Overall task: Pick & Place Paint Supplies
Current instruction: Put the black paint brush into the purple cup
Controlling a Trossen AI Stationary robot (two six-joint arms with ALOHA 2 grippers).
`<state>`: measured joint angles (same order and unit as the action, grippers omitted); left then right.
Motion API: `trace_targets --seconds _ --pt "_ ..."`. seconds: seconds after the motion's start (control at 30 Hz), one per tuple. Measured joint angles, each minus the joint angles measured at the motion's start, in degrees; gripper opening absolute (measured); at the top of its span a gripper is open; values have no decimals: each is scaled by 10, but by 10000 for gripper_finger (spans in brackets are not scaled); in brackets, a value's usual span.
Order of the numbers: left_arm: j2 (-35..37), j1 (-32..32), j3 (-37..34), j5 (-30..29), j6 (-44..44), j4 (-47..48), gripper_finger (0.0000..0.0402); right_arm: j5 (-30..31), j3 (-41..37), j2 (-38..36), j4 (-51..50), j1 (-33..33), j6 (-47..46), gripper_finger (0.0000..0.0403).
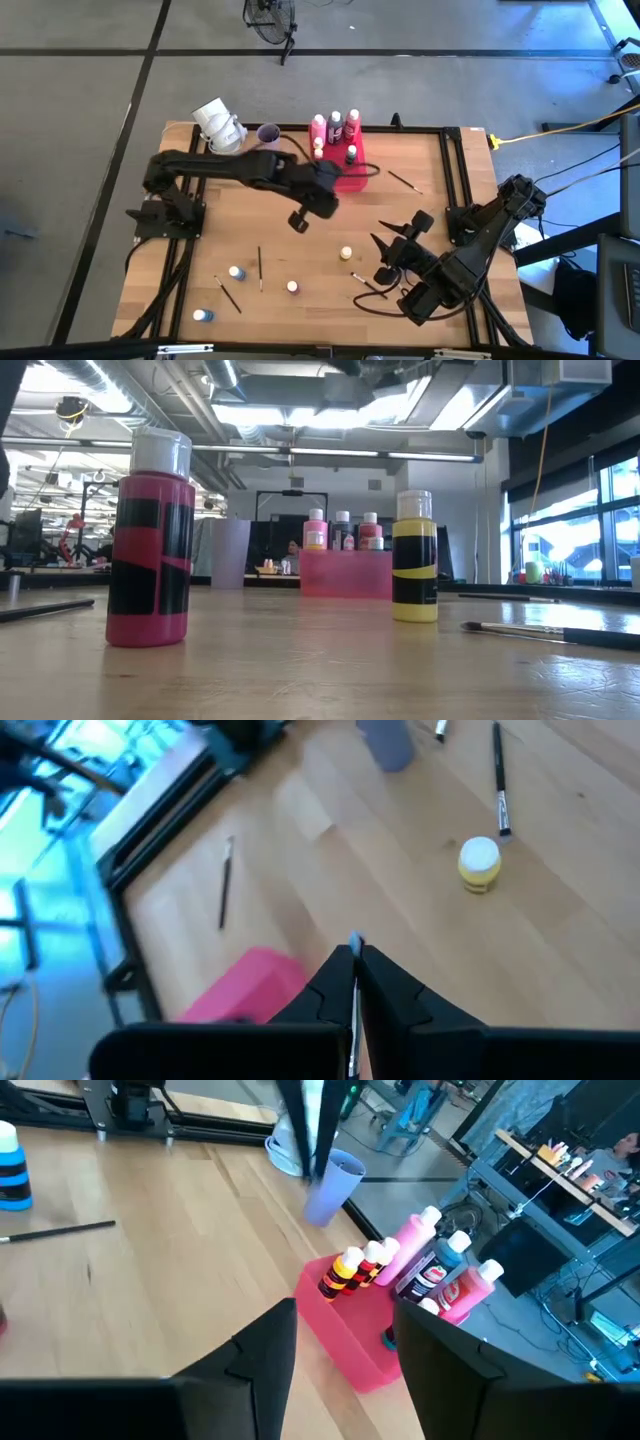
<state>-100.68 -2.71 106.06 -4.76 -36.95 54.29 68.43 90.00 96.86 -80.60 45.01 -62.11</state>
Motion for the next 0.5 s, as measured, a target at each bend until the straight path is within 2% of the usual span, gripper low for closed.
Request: trace_targets --seconds 0.17,0.3,0.5 --pt "64 7 0 -16 34 56 3 10 -1 0 9 0 0 171" --pt "122 5 0 -6 34 61 3 18 -1 0 9 0 6 171" --pt "213 -6 0 -46 67 59 3 58 -1 0 10 0 24 171"
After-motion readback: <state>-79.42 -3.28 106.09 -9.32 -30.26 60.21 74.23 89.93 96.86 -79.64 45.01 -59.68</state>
